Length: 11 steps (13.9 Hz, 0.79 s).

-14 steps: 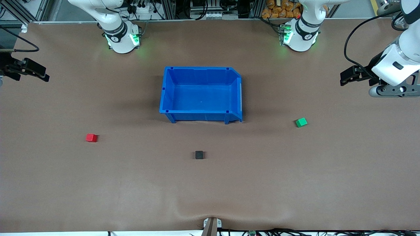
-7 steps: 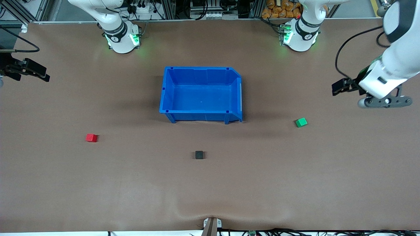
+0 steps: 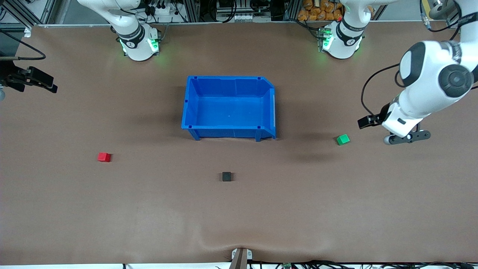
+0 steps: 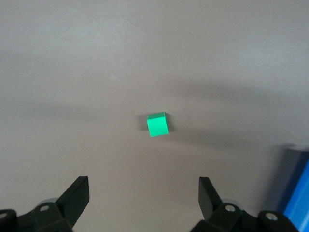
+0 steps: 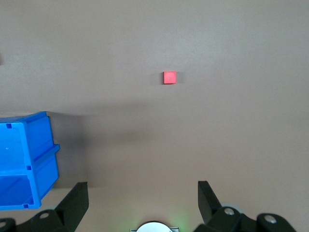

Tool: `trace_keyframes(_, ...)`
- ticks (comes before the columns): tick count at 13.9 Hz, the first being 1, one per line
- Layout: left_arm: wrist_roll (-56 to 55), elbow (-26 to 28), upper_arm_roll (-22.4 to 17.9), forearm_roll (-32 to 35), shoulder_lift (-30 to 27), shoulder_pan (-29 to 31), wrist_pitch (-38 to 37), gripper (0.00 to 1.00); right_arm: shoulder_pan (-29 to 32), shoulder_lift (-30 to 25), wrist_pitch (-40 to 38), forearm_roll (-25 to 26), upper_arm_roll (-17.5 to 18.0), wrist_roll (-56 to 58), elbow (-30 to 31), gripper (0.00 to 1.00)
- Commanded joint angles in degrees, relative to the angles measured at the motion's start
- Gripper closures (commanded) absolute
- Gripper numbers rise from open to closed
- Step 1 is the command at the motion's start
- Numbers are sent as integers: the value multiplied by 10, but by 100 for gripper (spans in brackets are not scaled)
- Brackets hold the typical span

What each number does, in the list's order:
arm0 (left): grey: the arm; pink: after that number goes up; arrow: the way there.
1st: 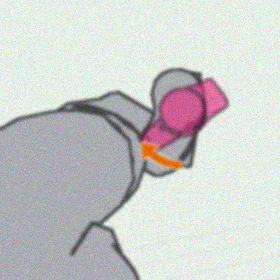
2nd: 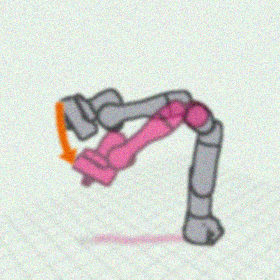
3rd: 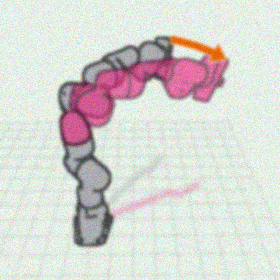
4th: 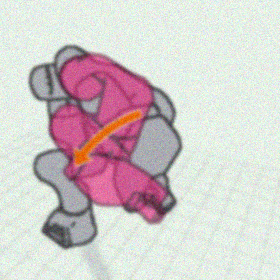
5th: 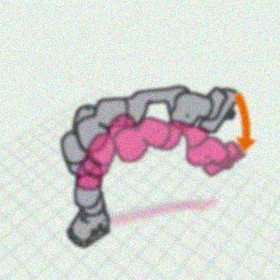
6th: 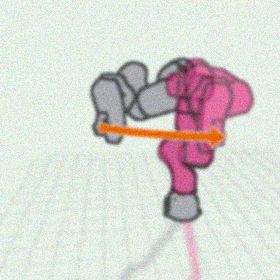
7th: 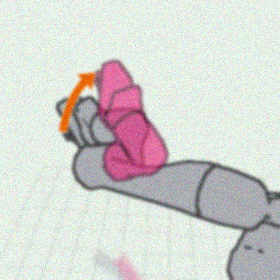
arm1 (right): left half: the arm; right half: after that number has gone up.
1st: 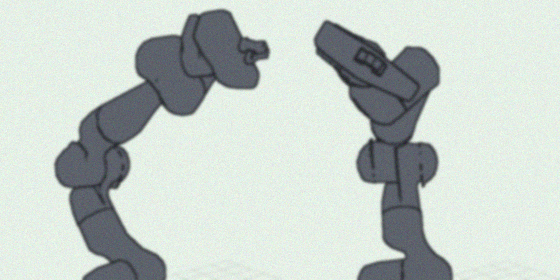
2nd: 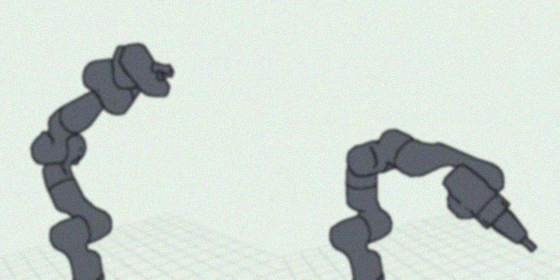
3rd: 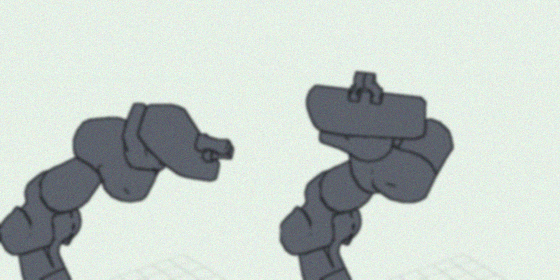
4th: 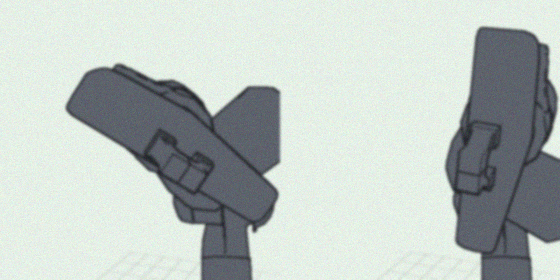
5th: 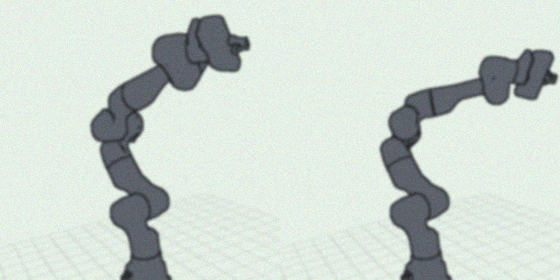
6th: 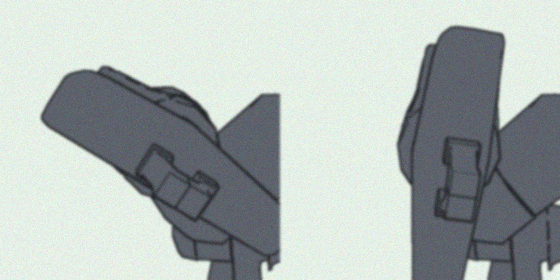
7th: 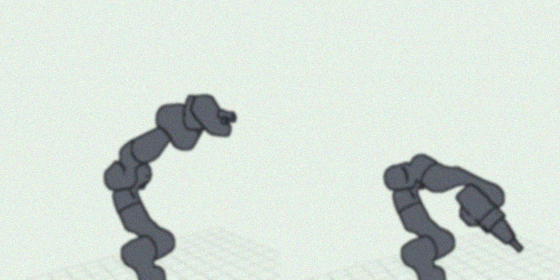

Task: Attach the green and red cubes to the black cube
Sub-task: 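Lower the left gripper and grasp the green cube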

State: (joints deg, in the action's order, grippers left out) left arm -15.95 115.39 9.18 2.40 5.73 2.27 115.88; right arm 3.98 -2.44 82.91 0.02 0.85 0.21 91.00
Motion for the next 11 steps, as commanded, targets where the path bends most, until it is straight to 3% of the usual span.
trace_keyframes(1,-12,14,3,3,22,4,30,0,2,0,-2,-8,-1,4,3,0)
trace_keyframes(11,-32,14,2,3,132,14,124,0,2,18,-2,-8,-1,3,1,0)
